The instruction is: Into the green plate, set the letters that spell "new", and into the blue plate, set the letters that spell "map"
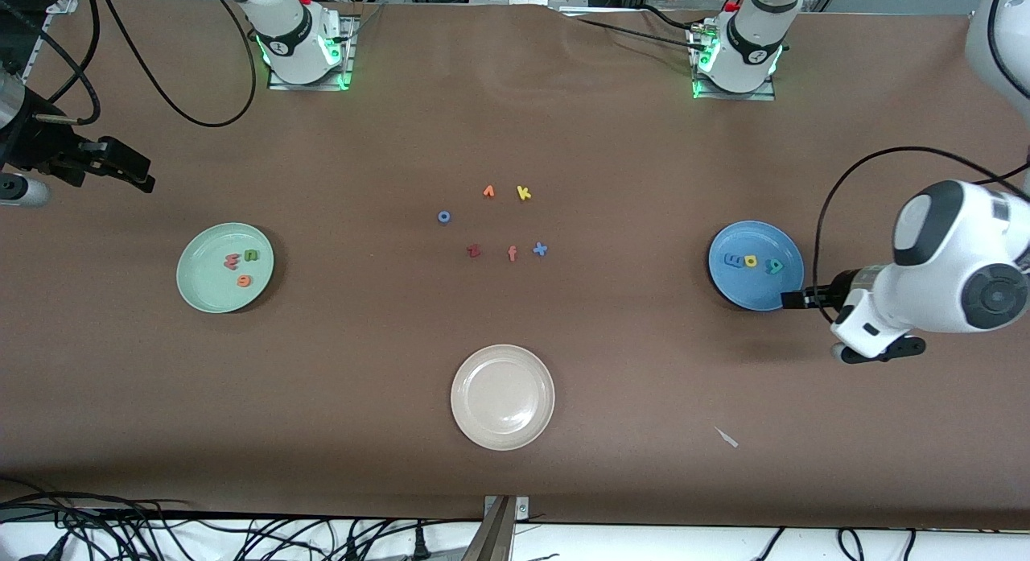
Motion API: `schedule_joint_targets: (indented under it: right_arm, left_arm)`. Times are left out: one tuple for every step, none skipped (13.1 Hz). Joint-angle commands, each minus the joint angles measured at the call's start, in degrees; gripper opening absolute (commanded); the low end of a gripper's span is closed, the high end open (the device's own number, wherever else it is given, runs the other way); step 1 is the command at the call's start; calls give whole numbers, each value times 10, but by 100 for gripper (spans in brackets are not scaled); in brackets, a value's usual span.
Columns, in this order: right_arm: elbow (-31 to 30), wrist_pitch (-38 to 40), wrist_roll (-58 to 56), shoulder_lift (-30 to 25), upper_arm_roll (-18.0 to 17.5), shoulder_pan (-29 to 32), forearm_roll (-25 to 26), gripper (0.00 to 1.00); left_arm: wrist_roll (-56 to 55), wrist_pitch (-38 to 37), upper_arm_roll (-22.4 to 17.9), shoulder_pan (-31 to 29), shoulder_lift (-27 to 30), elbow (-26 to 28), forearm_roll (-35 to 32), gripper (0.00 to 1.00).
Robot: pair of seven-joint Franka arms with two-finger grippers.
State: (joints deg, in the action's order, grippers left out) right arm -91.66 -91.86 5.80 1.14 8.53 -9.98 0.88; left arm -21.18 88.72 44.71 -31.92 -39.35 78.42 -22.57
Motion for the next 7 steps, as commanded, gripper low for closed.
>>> schedule_joint_targets:
  right_arm:
    - [14,3,2,6,-2,1,2,100]
    - [14,3,2,6,-3,0,2,100]
    - [14,3,2,6,-3,1,2,100]
    - [14,3,2,6,-3,1,2,100]
    - [14,3,2,6,-3,1,3,100]
    - [14,3,2,6,-3,1,3,100]
    - [14,1,2,6,-3,1,3,100]
  left_arm:
    - [85,-126,-125,113,20,-132,74,100]
    - [116,-152,-194,154,38,-155,112,100]
    - [145,-157,-262,191,67,-157,156,100]
    - [172,-157,-332,225,97,-149,207,100]
    - [193,-157,-390,256,118,-139,248,100]
    - [207,-151,-426,278,139,-119,271,100]
    - [215,-138,-431,285,160,-92,271,99]
